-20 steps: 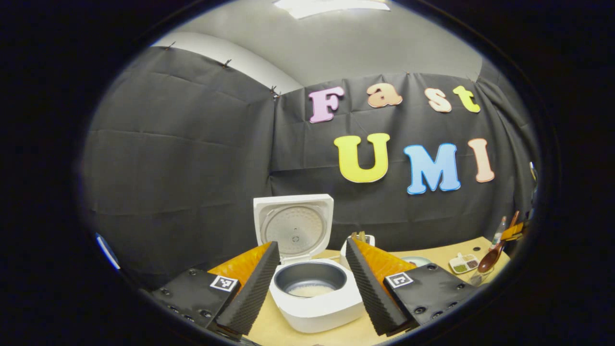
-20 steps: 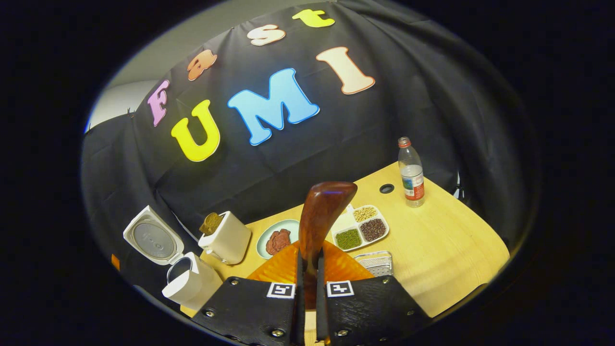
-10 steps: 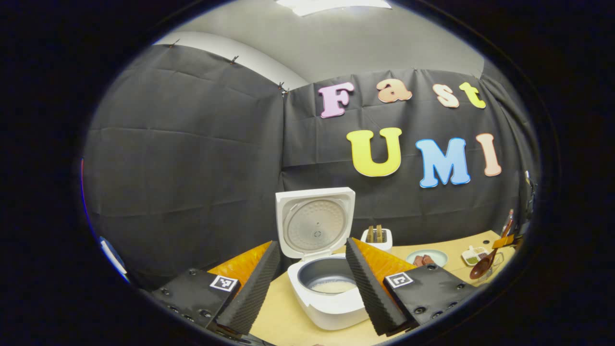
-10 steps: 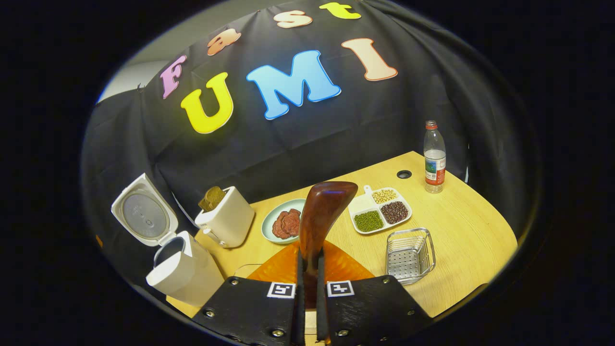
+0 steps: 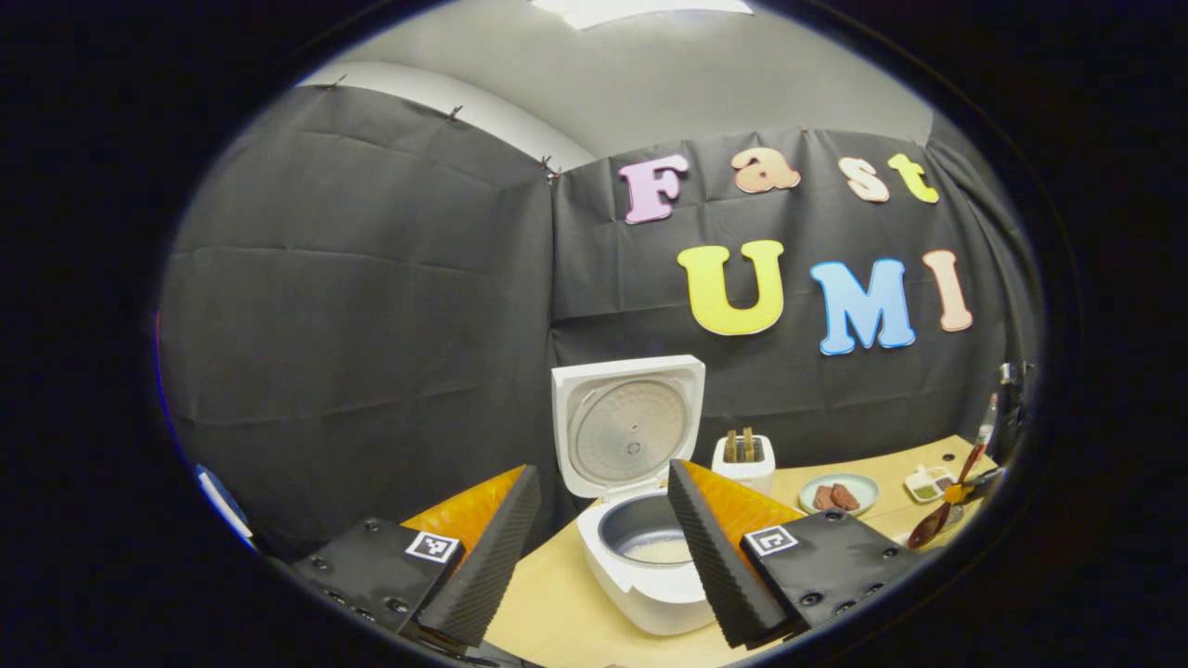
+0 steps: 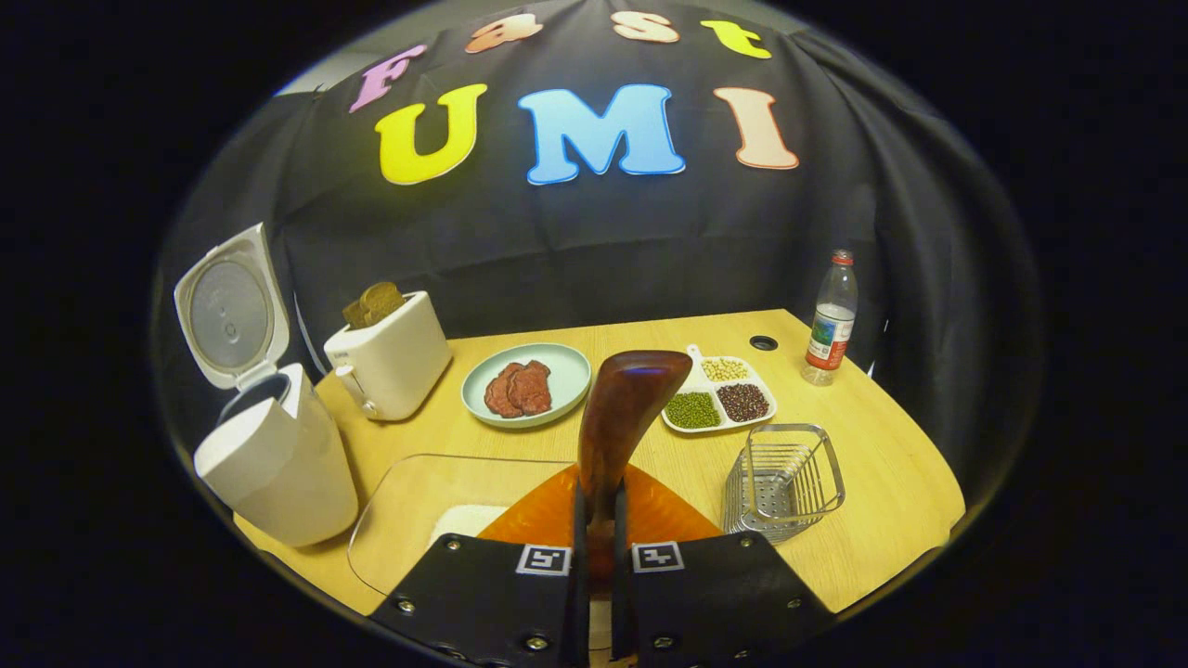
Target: Close the left gripper, press the button to open the rice cooker; take a wooden spoon from the chopstick holder with the right hand, scoop a spoonful of rice and pour it into the rice cooker, then put the wooden spoon back into the chopstick holder.
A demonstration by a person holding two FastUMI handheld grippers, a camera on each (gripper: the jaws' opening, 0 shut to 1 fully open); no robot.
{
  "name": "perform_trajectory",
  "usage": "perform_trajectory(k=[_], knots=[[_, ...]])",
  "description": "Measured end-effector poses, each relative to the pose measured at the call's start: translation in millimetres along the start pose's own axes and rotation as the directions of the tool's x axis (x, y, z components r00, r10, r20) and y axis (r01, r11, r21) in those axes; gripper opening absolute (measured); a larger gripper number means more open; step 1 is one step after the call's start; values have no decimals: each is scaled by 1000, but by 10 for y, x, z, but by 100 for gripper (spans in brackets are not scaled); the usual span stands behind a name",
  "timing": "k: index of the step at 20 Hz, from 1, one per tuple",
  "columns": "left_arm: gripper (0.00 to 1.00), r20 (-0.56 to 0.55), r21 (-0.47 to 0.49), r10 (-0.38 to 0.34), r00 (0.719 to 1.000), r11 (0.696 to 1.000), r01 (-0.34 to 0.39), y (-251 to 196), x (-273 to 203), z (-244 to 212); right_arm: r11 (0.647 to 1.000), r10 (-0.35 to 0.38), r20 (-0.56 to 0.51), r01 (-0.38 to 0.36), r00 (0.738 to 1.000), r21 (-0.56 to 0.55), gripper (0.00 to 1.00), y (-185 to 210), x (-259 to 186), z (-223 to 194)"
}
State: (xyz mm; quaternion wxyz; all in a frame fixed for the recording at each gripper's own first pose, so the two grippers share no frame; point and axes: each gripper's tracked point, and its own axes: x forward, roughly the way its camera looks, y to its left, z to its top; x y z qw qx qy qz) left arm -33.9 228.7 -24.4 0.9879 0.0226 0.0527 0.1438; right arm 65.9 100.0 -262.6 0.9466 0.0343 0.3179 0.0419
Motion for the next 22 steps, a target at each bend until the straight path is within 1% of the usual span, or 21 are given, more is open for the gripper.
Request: perform_trajectory(k=[3, 5, 10, 14, 16, 18, 19, 22], knots=[[93, -5, -1, -1, 1000, 1000, 1, 63, 17, -32, 998, -4, 16, 5, 1000, -65, 10, 135, 8, -30], [92, -11, -6, 3, 1000, 1000, -3, 102, 34, -72, 998, 19, 4, -19, 1000, -63, 10, 282, 22, -91], [90, -11, -8, 16, 1000, 1000, -16, 198, 36, -74, 994, 107, -36, -106, 994, 19, 10, 646, -1, -206], [90, 3, -21, 32, 999, 999, -32, 262, -18, -34, 977, 181, -73, -171, 981, 128, 10, 815, 1, -242], [90, 5, -30, 40, 999, 999, -40, 290, -58, -7, 957, 221, -94, -197, 971, 214, 10, 848, 0, -254], [90, 16, -32, 50, 999, 998, -49, 303, -114, 26, 923, 261, -111, -215, 959, 319, 10, 850, 4, -267], [96, 19, -29, 54, 998, 998, -53, 303, -131, 46, 904, 277, -119, -217, 954, 367, 10, 837, 13, -272], [96, 33, -20, 64, 997, 998, -64, 282, -209, 120, 854, 318, -128, -225, 939, 470, 10, 783, 43, -275]])
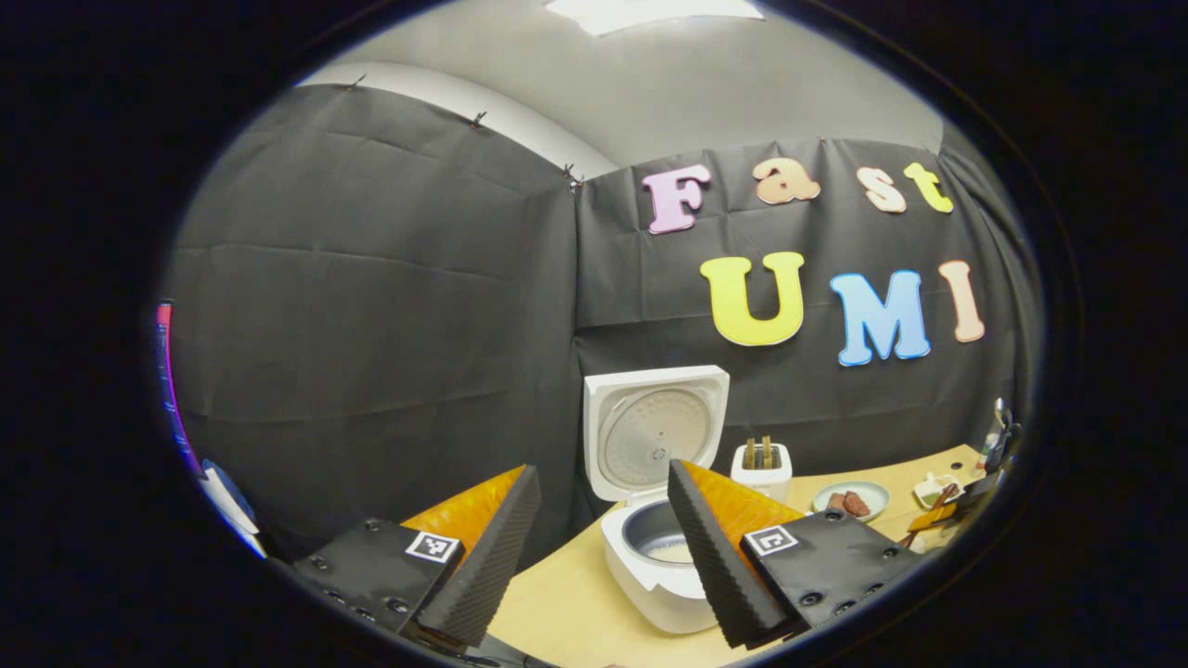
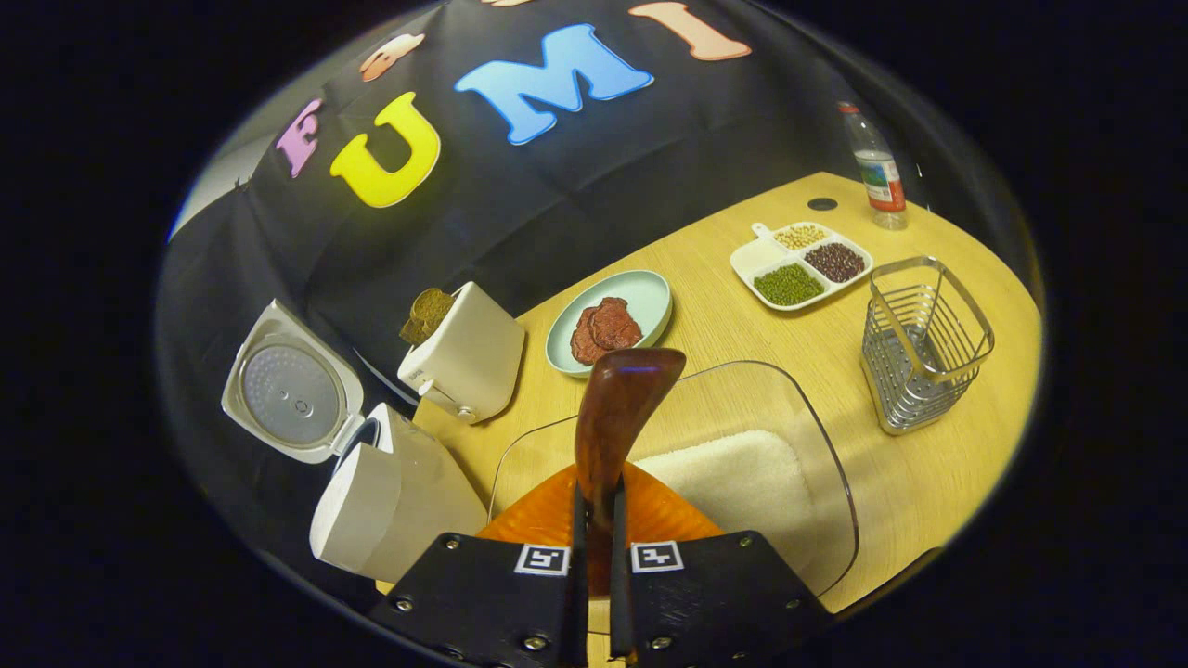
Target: Close the left gripper, press the button to open the rice cooker; take a wooden spoon from the chopstick holder with the right hand, scoop a spoonful of rice and pour it into the rice cooker, then put the wooden spoon back into the chopstick holder.
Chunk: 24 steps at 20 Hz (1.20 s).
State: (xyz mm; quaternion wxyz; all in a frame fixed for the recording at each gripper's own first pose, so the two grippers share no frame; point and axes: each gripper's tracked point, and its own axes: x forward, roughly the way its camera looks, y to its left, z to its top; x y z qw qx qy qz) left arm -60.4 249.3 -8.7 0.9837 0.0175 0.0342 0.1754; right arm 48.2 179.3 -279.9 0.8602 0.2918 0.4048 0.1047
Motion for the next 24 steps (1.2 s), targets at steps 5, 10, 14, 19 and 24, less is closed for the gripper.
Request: perform_trajectory(k=[5, 10, 14, 19, 24], knots=[[96, 19, 16, 19, 1000, 1000, -19, -36, -160, 128, 983, 72, 5, -72, 997, 168, 10, -4, -16, 176], [100, 17, 9, 35, 999, 999, -35, -76, -276, 143, 949, 150, 16, -149, 989, 279, 10, 78, -116, 355], [100, 17, 4, 40, 999, 999, -40, -111, -323, 156, 908, 221, 25, -215, 975, 359, 10, 255, -229, 449], [92, 16, -5, 49, 999, 999, -48, -63, -370, 119, 876, 288, 44, -282, 957, 391, 10, 537, -310, 572], [94, 5, -6, 81, 997, 997, -81, 122, -387, 62, 864, 351, 50, -344, 935, 367, 10, 982, -330, 602]])
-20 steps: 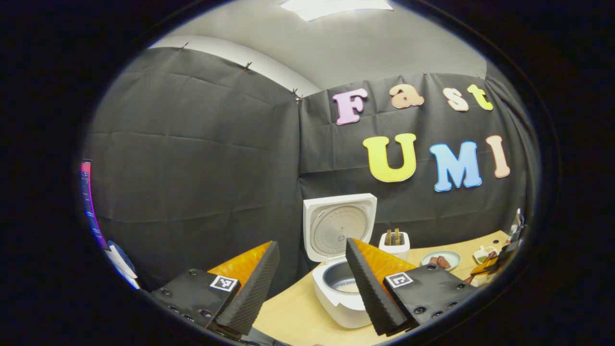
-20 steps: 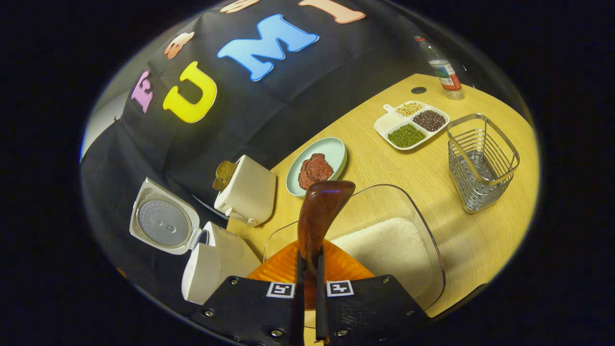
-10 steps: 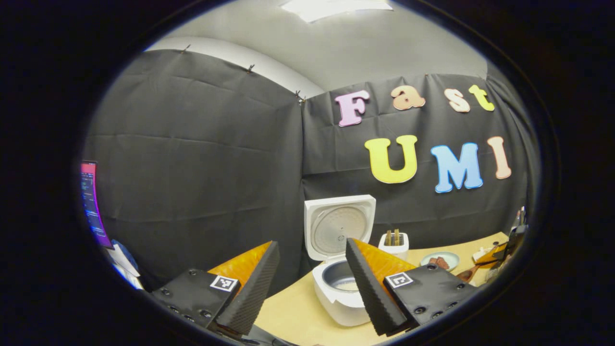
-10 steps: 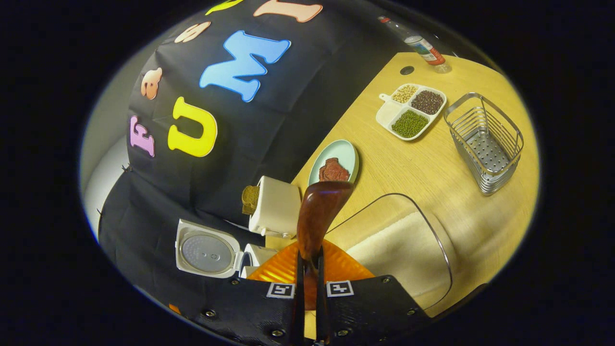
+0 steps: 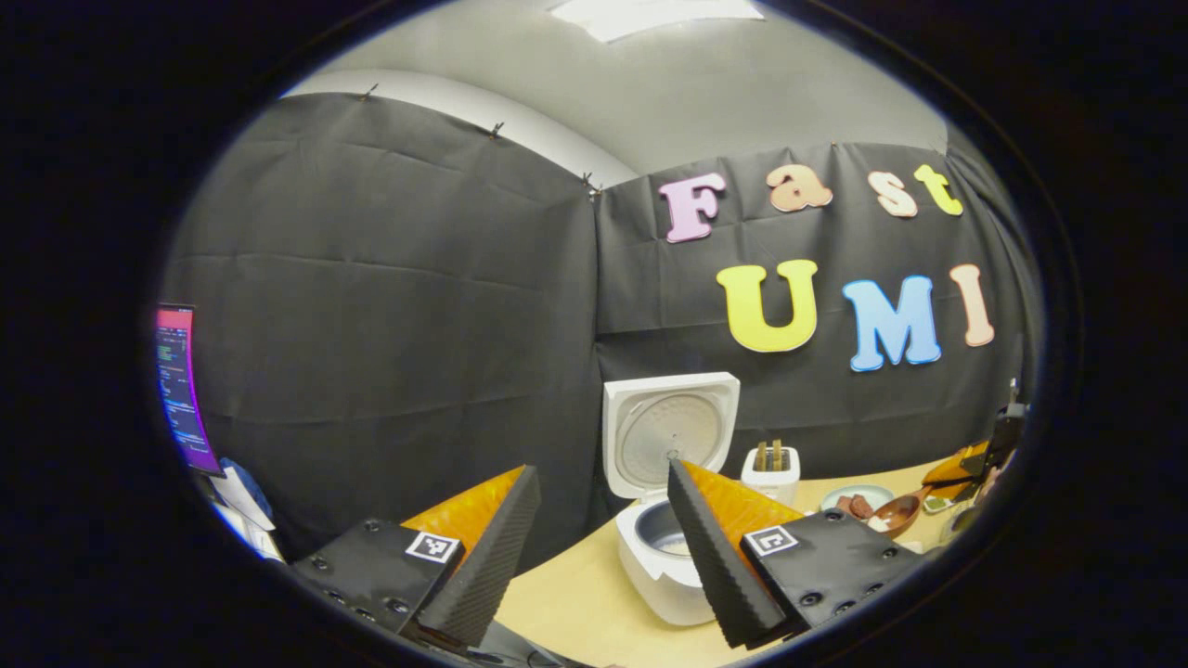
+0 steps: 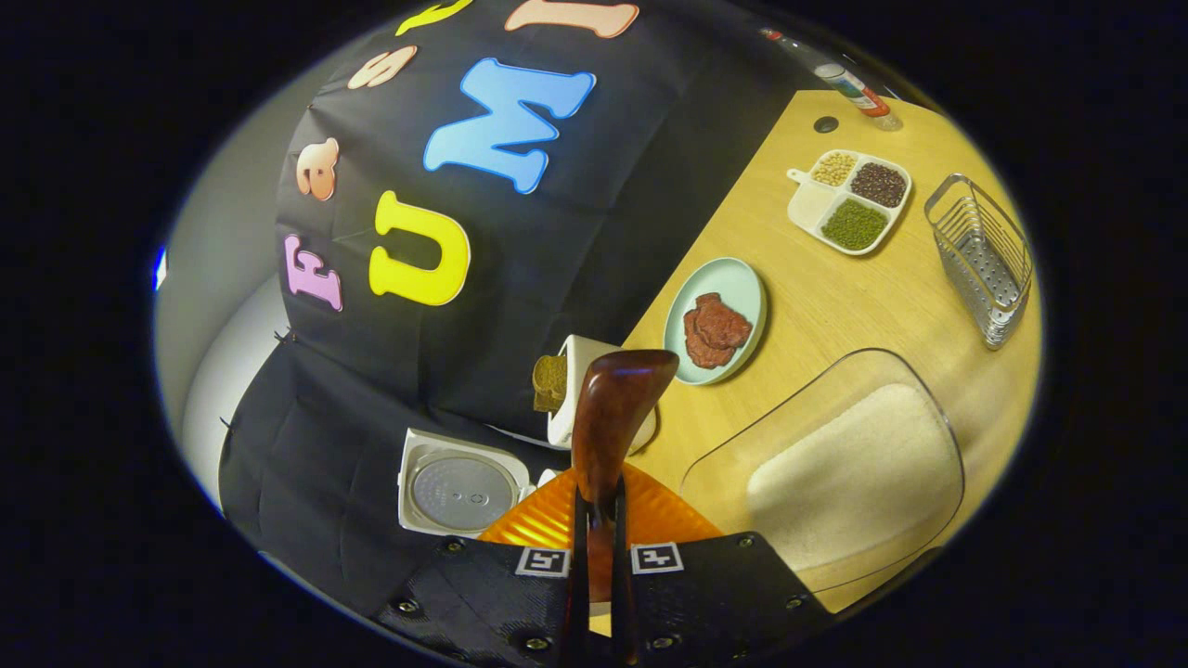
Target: Close the left gripper, press the button to open the rice cooker; take a wooden spoon from the chopstick holder with the right hand, scoop a spoonful of rice and pour it into the rice cooker, then put the wooden spoon back into the chopstick holder.
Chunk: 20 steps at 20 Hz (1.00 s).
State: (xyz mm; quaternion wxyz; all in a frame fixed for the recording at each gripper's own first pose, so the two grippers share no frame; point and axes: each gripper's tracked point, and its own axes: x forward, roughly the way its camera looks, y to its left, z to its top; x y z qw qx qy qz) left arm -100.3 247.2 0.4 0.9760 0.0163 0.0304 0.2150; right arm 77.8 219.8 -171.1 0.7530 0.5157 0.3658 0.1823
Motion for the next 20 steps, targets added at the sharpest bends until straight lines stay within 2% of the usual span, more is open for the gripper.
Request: perform_trajectory(k=[10, 11, 12, 13, 18, 19, 20], knots=[[96, -37, -14, 72, 997, 997, -73, 523, 95, -175, 990, 99, -48, -103, 994, -93, 10, 732, 451, -438], [91, -39, -14, 80, 996, 997, -81, 579, 80, -176, 989, 109, -53, -114, 993, -97, 9, 797, 505, -480], [91, -41, -14, 87, 995, 996, -88, 636, 83, -196, 987, 118, -57, -123, 991, -100, 10, 865, 560, -533], [96, -45, -13, 95, 994, 995, -96, 690, 105, -214, 986, 124, -59, -130, 991, -104, 9, 917, 623, -575], [96, -65, -7, 132, 989, 991, -133, 979, 48, -326, 971, 142, -77, -154, 987, -185, 10, 1191, 933, -831], [91, -69, -7, 141, 988, 990, -142, 1037, 33, -357, 965, 144, -82, -158, 986, -207, 9, 1232, 1008, -897], [91, -74, -9, 151, 986, 988, -152, 1102, 22, -366, 960, 141, -89, -158, 986, -229, 10, 1280, 1090, -964]])
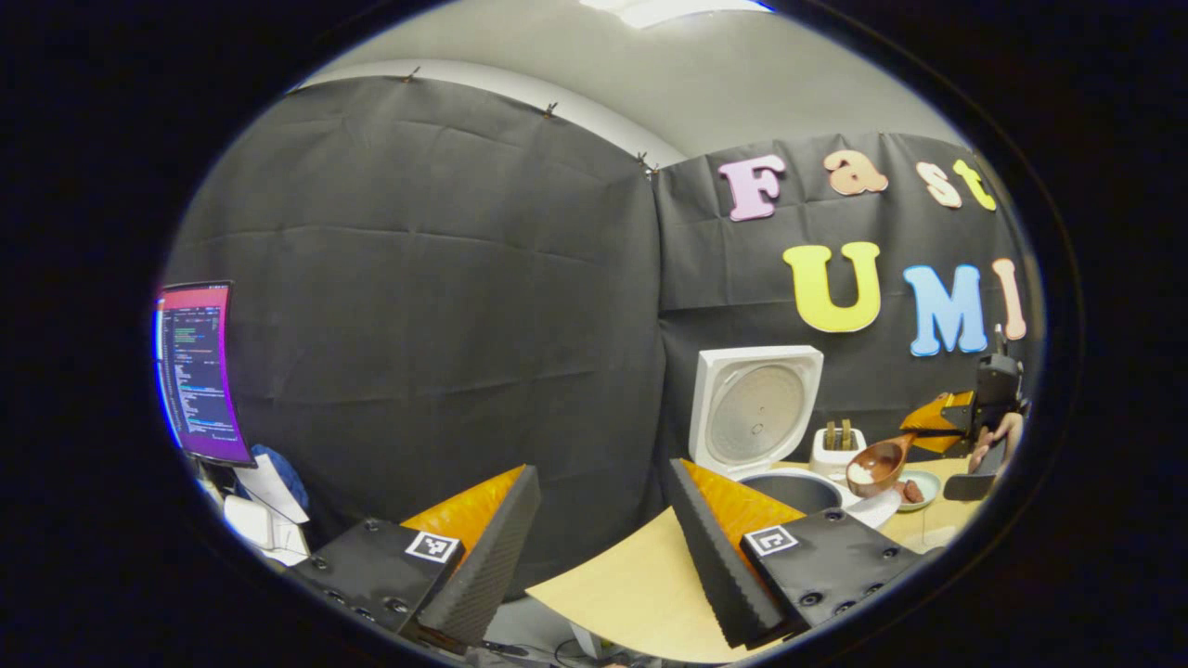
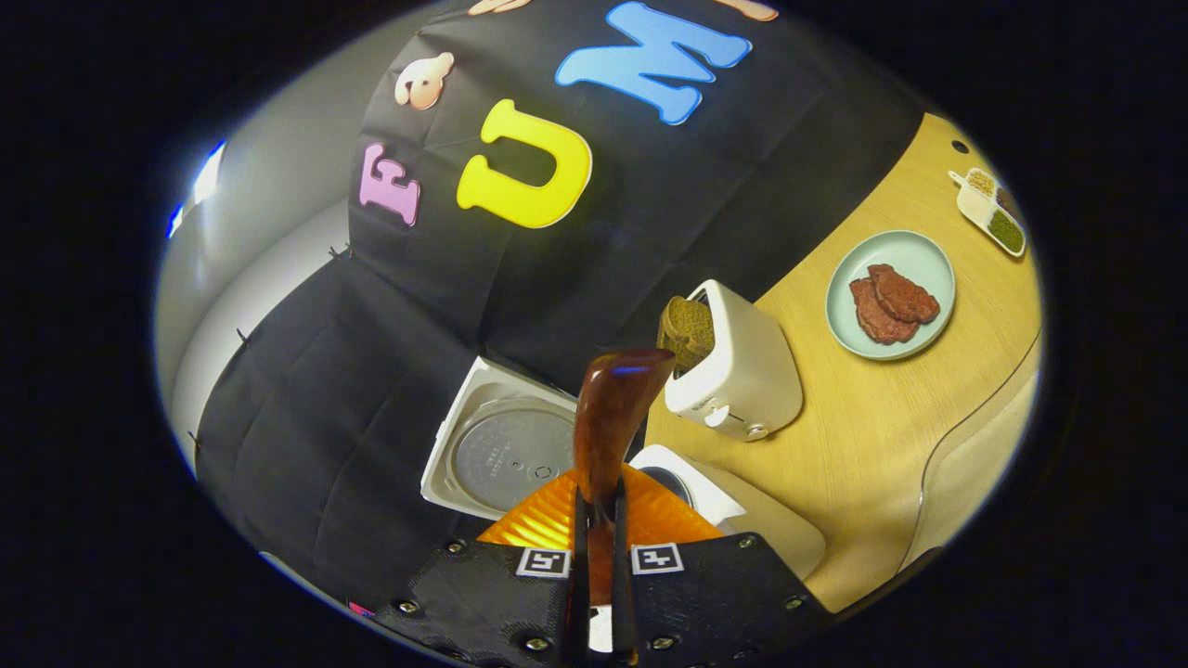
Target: Close the left gripper, press the button to open the rice cooker; take a wooden spoon from the chopstick holder with the right hand, scoop a spoonful of rice and pour it into the rice cooker, then put the wooden spoon back into the chopstick holder.
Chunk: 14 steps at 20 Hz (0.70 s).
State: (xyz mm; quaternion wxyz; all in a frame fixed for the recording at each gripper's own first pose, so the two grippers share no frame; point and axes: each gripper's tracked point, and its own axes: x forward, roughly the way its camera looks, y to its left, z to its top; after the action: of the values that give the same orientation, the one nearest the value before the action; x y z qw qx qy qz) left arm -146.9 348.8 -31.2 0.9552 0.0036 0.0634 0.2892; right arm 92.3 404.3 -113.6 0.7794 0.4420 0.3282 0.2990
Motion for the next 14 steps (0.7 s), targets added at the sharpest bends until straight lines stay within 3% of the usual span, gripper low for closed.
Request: perform_trajectory(k=[6, 8, 11, 12, 14], knots=[[91, -28, -8, 69, 997, 998, -70, 383, -58, -171, 992, -31, -41, 26, 999, -124, 9, 114, 423, -279], [100, -34, -11, 87, 996, 996, -88, 471, -53, -203, 975, -56, -52, 44, 997, -217, 9, 110, 553, -359], [96, -39, -8, 103, 994, 995, -104, 553, -98, -245, 931, -89, -72, 57, 993, -362, 9, 102, 695, -505], [91, -40, -7, 106, 994, 994, -107, 567, -109, -248, 911, -99, -75, 60, 992, -409, 9, 109, 741, -555], [91, -41, -8, 112, 993, 994, -112, 589, -134, -275, 859, -122, -78, 66, 990, -508, 9, 103, 786, -623]])
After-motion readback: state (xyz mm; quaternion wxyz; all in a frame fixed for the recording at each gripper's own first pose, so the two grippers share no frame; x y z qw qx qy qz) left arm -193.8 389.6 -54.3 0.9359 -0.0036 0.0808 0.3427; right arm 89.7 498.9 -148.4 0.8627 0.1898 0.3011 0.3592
